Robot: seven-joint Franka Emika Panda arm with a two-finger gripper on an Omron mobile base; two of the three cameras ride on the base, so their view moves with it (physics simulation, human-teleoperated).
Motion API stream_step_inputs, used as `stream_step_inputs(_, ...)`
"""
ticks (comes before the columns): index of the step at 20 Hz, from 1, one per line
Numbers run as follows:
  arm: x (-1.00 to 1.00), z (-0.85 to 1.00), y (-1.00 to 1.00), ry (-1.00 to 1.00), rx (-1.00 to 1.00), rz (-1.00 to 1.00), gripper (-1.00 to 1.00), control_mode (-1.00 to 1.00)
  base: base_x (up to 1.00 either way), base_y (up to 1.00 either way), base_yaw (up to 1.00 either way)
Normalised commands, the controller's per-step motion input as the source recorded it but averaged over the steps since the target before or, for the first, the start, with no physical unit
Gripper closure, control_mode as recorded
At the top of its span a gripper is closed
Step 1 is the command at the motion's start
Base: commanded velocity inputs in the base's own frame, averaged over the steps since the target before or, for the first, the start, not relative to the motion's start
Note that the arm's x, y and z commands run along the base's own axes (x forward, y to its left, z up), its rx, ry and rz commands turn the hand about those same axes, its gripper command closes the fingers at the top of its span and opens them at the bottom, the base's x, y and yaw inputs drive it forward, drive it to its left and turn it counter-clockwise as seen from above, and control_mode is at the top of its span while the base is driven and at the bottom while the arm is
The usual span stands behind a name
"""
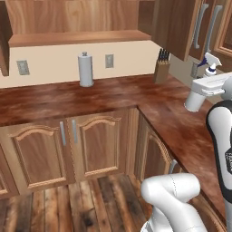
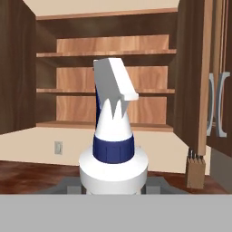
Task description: Move the cutting board and knife to the sink. Then move spray from the cabinet to the counter.
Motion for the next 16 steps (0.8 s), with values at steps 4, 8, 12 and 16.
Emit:
stream_step_inputs(4, 0.00, 0.00, 0.00, 0.00, 0.00, 0.00, 1.00, 1.00, 0.00, -0.18, -0.05)
stream_step_inputs(8, 0.00, 0.00, 0.00, 0.00, 0.00, 0.00, 1.00, 1.00, 0.00, -0.15, -0.05)
stream_step_inputs(12, 0.00, 0.00, 0.00, 0.00, 0.00, 0.00, 1.00, 1.00, 0.00, -0.10, -0.05)
stream_step_inputs(16, 0.00, 0.00, 0.00, 0.00, 0.00, 0.00, 1.00, 1.00, 0.00, -0.08, -0.07)
